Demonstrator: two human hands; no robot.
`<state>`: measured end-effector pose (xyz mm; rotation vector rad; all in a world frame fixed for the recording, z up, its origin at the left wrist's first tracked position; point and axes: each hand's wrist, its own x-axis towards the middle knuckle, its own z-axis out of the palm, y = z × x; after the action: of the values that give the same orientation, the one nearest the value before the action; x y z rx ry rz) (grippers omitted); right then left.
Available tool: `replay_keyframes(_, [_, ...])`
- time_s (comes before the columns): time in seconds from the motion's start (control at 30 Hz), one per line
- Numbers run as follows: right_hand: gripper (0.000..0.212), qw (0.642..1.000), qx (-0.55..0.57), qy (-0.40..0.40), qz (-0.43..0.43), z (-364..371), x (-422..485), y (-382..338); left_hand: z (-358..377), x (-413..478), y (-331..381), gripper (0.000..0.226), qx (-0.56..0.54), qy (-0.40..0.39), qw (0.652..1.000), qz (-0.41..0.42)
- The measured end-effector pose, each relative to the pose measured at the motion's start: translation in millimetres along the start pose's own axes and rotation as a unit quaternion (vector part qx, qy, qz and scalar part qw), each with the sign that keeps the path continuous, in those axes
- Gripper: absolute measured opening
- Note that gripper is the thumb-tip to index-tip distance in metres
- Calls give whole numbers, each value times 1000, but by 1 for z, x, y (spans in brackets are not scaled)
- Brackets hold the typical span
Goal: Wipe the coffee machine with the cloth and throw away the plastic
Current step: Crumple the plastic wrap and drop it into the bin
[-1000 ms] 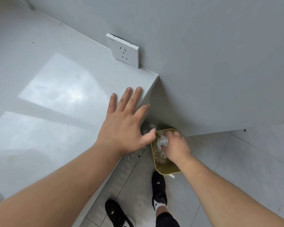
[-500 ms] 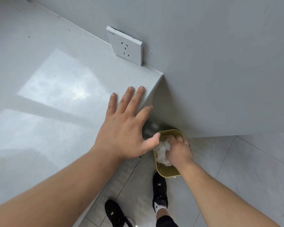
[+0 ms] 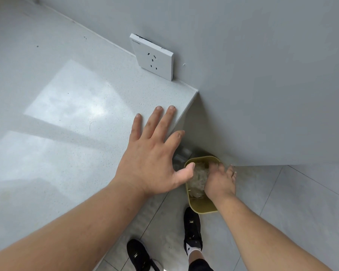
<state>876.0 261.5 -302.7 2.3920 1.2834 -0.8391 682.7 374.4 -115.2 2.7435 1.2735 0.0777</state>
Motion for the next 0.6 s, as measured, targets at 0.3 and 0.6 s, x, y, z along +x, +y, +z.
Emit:
replay_keyframes(0.3, [76, 999, 20, -28, -42, -12, -2, -3, 0, 1, 0, 77, 0, -5, 1000, 0])
replay_keyframes(0.6, [76, 996, 15, -12, -88, -46, -23, -3, 0, 1, -1, 79, 3, -11, 1000, -4])
